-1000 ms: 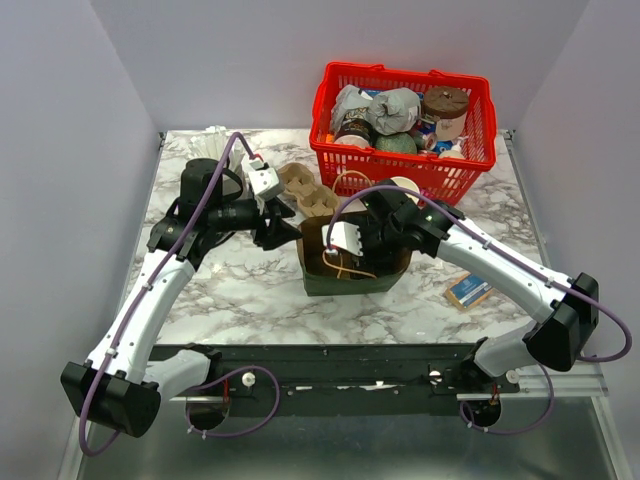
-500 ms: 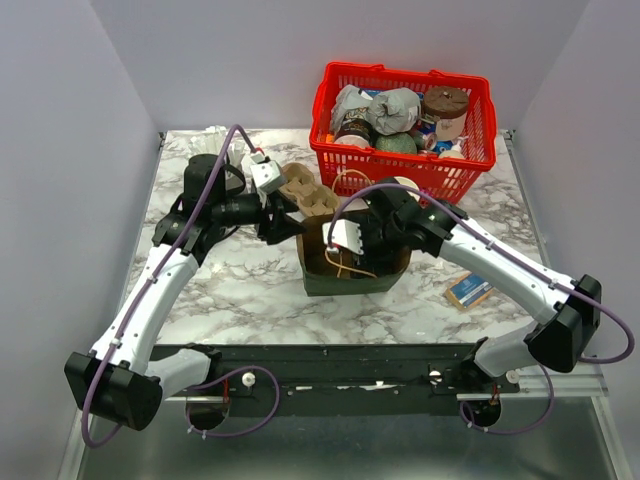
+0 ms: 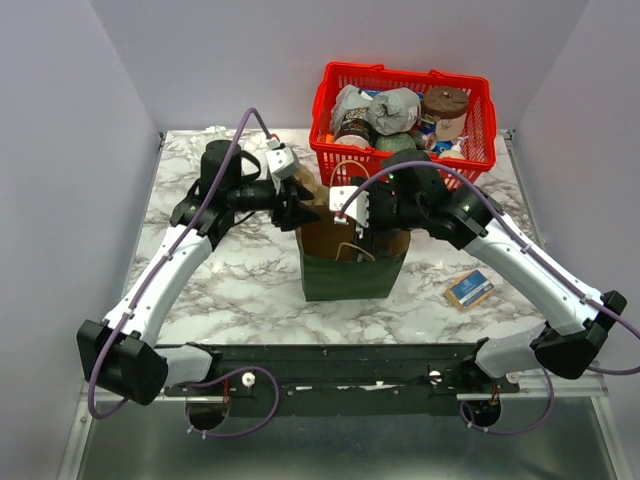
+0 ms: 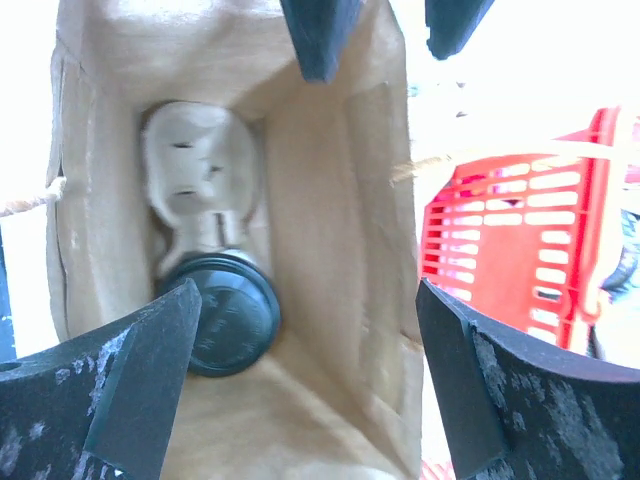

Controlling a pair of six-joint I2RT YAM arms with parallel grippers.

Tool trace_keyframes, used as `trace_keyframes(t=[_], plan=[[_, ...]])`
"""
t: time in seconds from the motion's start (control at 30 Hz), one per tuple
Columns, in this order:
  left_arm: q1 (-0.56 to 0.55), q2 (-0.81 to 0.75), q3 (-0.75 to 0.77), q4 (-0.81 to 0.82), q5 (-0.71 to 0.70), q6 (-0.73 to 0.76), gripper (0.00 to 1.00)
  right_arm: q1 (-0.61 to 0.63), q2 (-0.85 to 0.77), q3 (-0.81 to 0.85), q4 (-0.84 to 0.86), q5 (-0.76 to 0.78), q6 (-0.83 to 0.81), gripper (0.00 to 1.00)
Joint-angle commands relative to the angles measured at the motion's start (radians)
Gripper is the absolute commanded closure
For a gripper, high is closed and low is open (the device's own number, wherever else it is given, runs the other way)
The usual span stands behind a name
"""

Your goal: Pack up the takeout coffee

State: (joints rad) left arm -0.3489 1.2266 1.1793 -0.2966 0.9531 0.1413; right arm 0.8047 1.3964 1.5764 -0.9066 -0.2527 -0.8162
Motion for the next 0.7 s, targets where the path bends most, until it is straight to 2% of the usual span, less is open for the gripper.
trace_keyframes(t=[0.0, 0.17, 0.37, 0.43, 0.53, 0.6, 0.63, 0.67], plan=[[-0.015, 0.062, 0.072, 0.039, 0.0, 0.037, 0.35, -0.002, -0.051, 0.039, 0.02, 0.082, 0.022, 0.02], [-0.025, 0.099, 0.106, 0.037, 0.041, 0.052, 0.35, -0.001, -0.086, 0.025, 0.028, 0.138, -0.015, 0.02], [-0.055, 0.114, 0.149, -0.05, 0.137, 0.066, 0.35, -0.002, -0.148, 0.011, 0.054, 0.159, 0.072, 0.02], [-0.061, 0.081, 0.134, -0.041, 0.127, 0.049, 0.35, -0.002, -0.152, -0.004, 0.102, 0.171, 0.109, 0.02], [-0.067, 0.033, 0.106, -0.001, 0.05, -0.008, 0.34, -0.002, -0.145, 0.02, 0.126, 0.234, 0.15, 0.02], [-0.07, 0.025, 0.126, -0.074, -0.028, 0.004, 0.33, -0.004, -0.161, 0.019, 0.135, 0.25, 0.149, 0.01], [-0.071, 0.024, 0.137, -0.102, -0.168, 0.006, 0.34, -0.006, -0.174, 0.014, 0.146, 0.248, 0.149, 0.01], [-0.071, 0.025, 0.144, -0.12, -0.224, -0.002, 0.34, -0.007, -0.198, 0.007, 0.149, 0.25, 0.149, 0.0]])
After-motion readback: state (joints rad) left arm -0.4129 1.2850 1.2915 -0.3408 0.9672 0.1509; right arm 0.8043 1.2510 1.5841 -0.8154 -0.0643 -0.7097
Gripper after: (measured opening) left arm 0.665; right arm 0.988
